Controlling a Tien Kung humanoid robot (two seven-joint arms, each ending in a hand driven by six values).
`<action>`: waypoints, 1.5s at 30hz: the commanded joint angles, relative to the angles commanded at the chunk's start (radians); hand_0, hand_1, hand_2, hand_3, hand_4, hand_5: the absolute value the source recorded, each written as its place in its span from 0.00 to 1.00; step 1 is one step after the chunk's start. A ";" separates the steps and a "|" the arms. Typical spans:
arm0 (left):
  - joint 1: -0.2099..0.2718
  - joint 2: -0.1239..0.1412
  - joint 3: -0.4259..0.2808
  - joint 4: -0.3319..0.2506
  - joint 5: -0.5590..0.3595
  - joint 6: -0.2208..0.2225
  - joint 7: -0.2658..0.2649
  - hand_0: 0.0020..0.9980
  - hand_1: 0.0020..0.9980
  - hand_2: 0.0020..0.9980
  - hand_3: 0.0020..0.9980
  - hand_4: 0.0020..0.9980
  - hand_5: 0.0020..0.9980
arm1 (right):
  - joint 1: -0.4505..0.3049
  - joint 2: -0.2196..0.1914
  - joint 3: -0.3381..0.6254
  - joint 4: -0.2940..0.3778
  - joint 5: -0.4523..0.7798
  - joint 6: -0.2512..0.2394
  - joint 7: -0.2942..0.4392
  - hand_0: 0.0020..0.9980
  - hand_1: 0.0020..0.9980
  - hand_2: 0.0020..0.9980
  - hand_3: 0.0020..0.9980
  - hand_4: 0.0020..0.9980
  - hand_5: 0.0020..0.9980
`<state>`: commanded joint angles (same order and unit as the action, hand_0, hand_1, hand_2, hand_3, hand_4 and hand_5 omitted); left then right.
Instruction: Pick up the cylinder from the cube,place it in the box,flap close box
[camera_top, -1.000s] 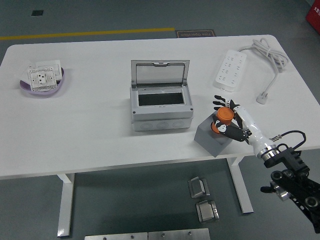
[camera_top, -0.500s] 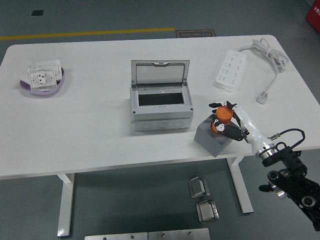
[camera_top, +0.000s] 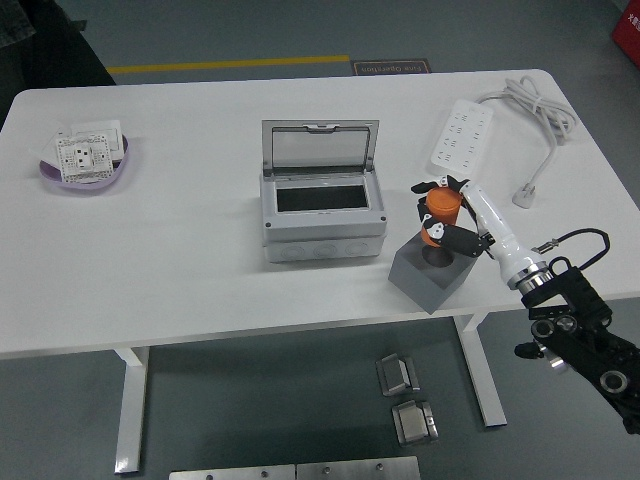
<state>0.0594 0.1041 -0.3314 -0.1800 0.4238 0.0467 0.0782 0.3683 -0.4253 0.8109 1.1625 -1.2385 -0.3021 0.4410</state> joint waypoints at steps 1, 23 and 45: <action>0.000 0.001 -0.005 0.000 0.005 0.000 0.001 0.67 0.67 0.57 0.61 0.64 0.26 | 0.019 0.002 -0.011 0.000 -0.007 -0.005 -0.004 0.71 0.59 0.63 0.59 0.00 0.00; -0.007 0.031 -0.063 0.000 0.076 0.000 0.025 0.67 0.67 0.57 0.61 0.63 0.26 | 0.523 0.227 -0.372 -0.303 -0.301 0.030 -0.212 0.00 0.12 0.60 0.60 0.00 0.00; -0.026 0.041 -0.063 -0.002 0.084 -0.001 0.029 0.67 0.67 0.57 0.61 0.63 0.26 | 0.638 0.309 -0.611 -0.446 -0.171 0.029 -0.141 0.00 0.10 0.59 0.61 0.02 0.00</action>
<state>0.0336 0.1456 -0.3939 -0.1819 0.5076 0.0461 0.1067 1.0060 -0.1166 0.2000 0.7163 -1.4094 -0.2729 0.2997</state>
